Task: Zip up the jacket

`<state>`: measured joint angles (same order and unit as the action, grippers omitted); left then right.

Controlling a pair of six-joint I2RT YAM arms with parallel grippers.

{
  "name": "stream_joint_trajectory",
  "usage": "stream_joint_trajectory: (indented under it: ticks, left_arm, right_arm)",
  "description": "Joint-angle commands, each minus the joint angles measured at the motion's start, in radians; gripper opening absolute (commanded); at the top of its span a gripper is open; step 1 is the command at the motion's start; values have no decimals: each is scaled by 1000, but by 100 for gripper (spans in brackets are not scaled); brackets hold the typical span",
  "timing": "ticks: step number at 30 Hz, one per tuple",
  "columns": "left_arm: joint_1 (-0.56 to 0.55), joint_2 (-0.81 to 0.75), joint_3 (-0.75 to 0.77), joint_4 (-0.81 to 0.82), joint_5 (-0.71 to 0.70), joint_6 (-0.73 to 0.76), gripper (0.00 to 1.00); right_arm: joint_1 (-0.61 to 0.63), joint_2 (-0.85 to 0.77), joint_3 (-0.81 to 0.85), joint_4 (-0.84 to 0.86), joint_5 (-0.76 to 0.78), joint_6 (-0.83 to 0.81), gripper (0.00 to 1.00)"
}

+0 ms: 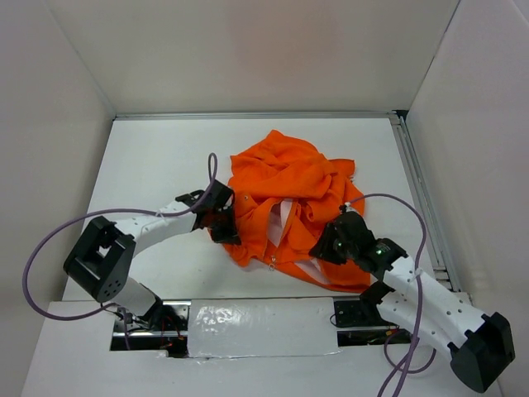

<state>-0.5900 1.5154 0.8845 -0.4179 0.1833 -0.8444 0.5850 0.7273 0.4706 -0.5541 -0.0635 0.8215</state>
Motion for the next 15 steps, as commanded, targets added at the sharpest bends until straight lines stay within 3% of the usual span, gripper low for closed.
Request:
stream_joint_trajectory:
  ticks: [1,2,5,9,15]
  left_arm:
    - [-21,-32,-19,-24,-13,-27,9]
    - [-25,-37,-24,-39,-28,-31,14]
    - [-34,-79,-53,-53,-36,-41,24]
    - [-33,-142,-91,-44,-41,-44,21]
    - [-30,-182,-127,-29,-53,-33,15]
  right_arm:
    - [9,17,-9,-93,119,45,41]
    - [12,9,6,-92,128,39,61]
    - [27,-3,57,-64,120,15,74]
    - [39,35,140,2,140,-24,75]
    - [38,268,291,120,214,-41,75]
